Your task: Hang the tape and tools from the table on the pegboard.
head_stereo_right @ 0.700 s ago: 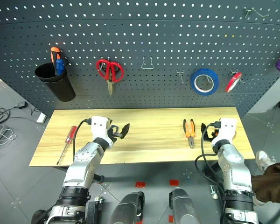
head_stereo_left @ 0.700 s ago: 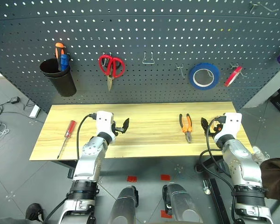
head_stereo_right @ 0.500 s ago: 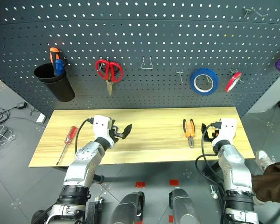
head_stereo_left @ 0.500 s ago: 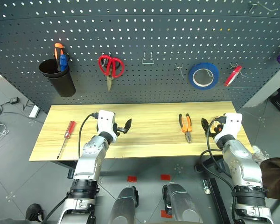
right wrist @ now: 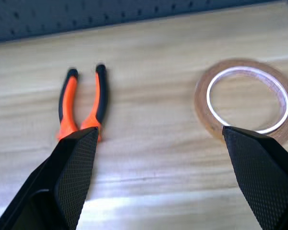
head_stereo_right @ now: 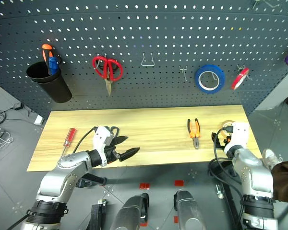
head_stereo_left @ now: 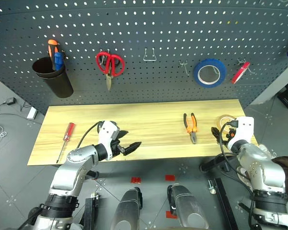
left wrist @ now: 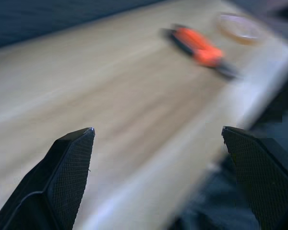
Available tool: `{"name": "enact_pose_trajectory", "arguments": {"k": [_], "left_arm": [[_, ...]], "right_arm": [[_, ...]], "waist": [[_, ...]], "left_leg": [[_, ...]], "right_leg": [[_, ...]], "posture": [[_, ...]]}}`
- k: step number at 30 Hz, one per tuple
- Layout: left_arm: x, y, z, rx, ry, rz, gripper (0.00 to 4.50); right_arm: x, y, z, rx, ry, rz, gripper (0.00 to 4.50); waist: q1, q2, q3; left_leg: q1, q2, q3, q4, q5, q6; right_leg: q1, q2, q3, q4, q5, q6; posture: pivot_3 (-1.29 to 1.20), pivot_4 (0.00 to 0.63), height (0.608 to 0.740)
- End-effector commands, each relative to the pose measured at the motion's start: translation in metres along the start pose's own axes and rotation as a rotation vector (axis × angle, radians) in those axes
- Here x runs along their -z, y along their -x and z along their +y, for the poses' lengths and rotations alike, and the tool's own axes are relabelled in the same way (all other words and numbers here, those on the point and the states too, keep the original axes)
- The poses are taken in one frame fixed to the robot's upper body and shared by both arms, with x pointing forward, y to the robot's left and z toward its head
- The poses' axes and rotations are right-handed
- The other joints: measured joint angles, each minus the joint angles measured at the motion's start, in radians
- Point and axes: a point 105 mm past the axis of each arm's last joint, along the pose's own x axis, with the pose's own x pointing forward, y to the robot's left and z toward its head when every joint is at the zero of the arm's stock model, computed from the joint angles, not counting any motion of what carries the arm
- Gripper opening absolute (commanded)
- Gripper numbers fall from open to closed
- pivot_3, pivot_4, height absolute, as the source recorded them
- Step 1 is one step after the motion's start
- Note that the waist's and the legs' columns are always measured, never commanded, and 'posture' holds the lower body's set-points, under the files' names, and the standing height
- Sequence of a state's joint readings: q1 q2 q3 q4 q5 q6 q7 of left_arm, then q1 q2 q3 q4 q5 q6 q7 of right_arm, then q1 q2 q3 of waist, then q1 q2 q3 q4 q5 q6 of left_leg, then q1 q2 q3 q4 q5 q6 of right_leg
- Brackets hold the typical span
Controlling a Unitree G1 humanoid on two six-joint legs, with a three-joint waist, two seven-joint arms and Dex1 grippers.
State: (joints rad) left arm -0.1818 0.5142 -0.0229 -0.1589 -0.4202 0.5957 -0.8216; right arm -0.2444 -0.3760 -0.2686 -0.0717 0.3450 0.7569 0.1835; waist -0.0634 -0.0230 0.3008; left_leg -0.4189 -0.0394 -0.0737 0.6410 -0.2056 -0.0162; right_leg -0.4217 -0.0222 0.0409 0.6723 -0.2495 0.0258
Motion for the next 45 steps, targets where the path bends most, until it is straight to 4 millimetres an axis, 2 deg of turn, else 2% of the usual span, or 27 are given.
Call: {"name": "enact_pose_trajectory", "arguments": {"k": [1, 3, 6, 10, 11, 15, 18, 24, 29, 32, 34, 39, 42, 45], "left_arm": [[-0.028, -0.016, -0.027, 0.19, 0.042, -0.046, 4.5], [-0.028, -0.029, -0.034, 0.224, 0.015, -0.014, 4.5], [-0.013, -0.046, -0.041, 0.228, -0.03, 0.051, 4.5], [0.002, -0.055, -0.054, 0.247, -0.048, 0.092, 4.5], [0.003, -0.055, -0.058, 0.261, -0.044, 0.094, 4.5], [0.004, -0.052, -0.072, 0.279, -0.012, 0.083, 4.5], [0.005, -0.047, -0.077, 0.279, 0.01, 0.081, 4.5], [0.008, -0.036, -0.078, 0.246, 0.034, 0.088, 4.5], [0.009, -0.03, -0.074, 0.219, 0.039, 0.092, 4.5], [0.01, -0.028, -0.073, 0.204, 0.047, 0.091, 4.5], [0.011, -0.026, -0.073, 0.199, 0.053, 0.091, 4.5], [0.012, -0.026, -0.075, 0.197, 0.058, 0.088, 4.5], [0.005, -0.029, -0.076, 0.2, 0.061, 0.062, 4.5], [-0.001, -0.029, -0.075, 0.197, 0.053, 0.05, 4.5]], "right_arm": [[-0.011, -0.007, -0.012, -0.037, 0.01, 0.043, 4.43], [-0.011, -0.013, -0.024, -0.024, 0.02, 0.074, 4.43], [-0.003, -0.021, -0.035, -0.035, 0.062, 0.13, 4.43], [0.006, -0.031, -0.044, -0.041, 0.104, 0.182, 4.43], [0.006, -0.033, -0.045, -0.045, 0.107, 0.184, 4.43], [0.001, -0.042, -0.047, -0.065, 0.154, 0.168, 4.43], [-0.002, -0.045, -0.046, -0.084, 0.195, 0.181, 4.43], [-0.008, -0.036, -0.043, -0.101, 0.291, 0.247, 4.43], [-0.035, -0.019, -0.028, -0.16, 0.38, 0.247, 4.43], [-0.059, -0.012, -0.029, -0.122, 0.425, 0.207, 4.43], [-0.068, -0.011, -0.031, -0.099, 0.435, 0.184, 4.43], [-0.064, -0.025, -0.039, -0.078, 0.413, 0.154, 4.43], [-0.057, -0.04, -0.042, -0.092, 0.351, 0.14, 4.43], [-0.06, -0.05, -0.046, -0.103, 0.295, 0.103, 4.43]], "waist": [[0.001, -0.002, 0.015], [0.006, -0.003, 0.027], [0.003, -0.005, 0.033], [-0.007, -0.007, 0.054], [-0.01, -0.007, 0.06], [-0.02, -0.01, 0.079], [-0.021, -0.012, 0.089], [-0.018, -0.01, 0.103], [-0.015, -0.004, 0.106], [-0.014, -0.004, 0.107], [-0.014, -0.004, 0.107], [-0.011, -0.006, 0.11], [-0.011, -0.008, 0.116], [-0.011, -0.008, 0.123]], "left_leg": [[0.0, 0.0, 0.0, 0.0, 0.0, 0.0], [-0.001, 0.0, -0.001, 0.0, 0.0, 0.0], [-0.002, 0.0, 0.0, -0.004, -0.001, 0.001], [-0.002, 0.0, 0.003, -0.012, -0.003, 0.004], [-0.002, 0.0, 0.003, -0.012, -0.003, 0.003], [-0.005, 0.0, 0.003, -0.011, -0.004, 0.003], [-0.005, 0.0, 0.003, -0.01, -0.004, 0.003], [-0.005, 0.0, 0.004, -0.006, -0.002, 0.004], [-0.013, 0.0, 0.004, -0.007, -0.002, 0.004], [-0.016, 0.0, 0.005, -0.008, -0.003, 0.003], [-0.016, 0.0, 0.005, -0.009, -0.003, 0.003], [-0.016, 0.0, 0.005, -0.009, -0.003, 0.003], [-0.016, 0.0, 0.007, -0.009, -0.003, 0.003], [-0.016, 0.0, 0.01, -0.009, -0.003, 0.003]], "right_leg": [[0.0, 0.0, 0.0, 0.0, 0.0, 0.0], [0.0, 0.001, -0.001, -0.001, 0.002, 0.004], [0.0, 0.001, 0.0, -0.006, 0.004, 0.007], [-0.001, 0.001, 0.002, -0.012, 0.005, 0.009], [-0.001, 0.001, 0.003, -0.012, 0.008, 0.004], [-0.004, 0.0, 0.003, -0.012, 0.008, 0.004], [-0.003, 0.0, 0.004, -0.015, 0.006, 0.011], [-0.002, 0.0, 0.005, -0.014, 0.01, 0.015], [-0.011, 0.0, 0.005, -0.014, 0.009, 0.015], [-0.016, -0.001, 0.005, -0.011, 0.01, 0.015], [-0.017, -0.001, 0.005, -0.011, 0.01, 0.015], [-0.017, 0.0, 0.005, -0.012, 0.01, 0.015], [-0.017, 0.0, 0.005, -0.013, 0.01, 0.015], [-0.018, 0.0, 0.005, -0.013, 0.01, 0.015]], "posture": [[-0.09, 0.372, 0.74], [-0.09, 0.385, 0.74], [-0.09, 0.398, 0.74], [-0.09, 0.431, 0.74], [-0.09, 0.433, 0.74], [-0.08, 0.44, 0.74], [-0.07, 0.451, 0.74], [-0.05, 0.461, 0.74], [-0.04, 0.466, 0.74], [-0.05, 0.465, 0.74], [-0.06, 0.464, 0.74], [-0.06, 0.471, 0.74], [-0.05, 0.471, 0.74], [-0.04, 0.48, 0.74]]}}
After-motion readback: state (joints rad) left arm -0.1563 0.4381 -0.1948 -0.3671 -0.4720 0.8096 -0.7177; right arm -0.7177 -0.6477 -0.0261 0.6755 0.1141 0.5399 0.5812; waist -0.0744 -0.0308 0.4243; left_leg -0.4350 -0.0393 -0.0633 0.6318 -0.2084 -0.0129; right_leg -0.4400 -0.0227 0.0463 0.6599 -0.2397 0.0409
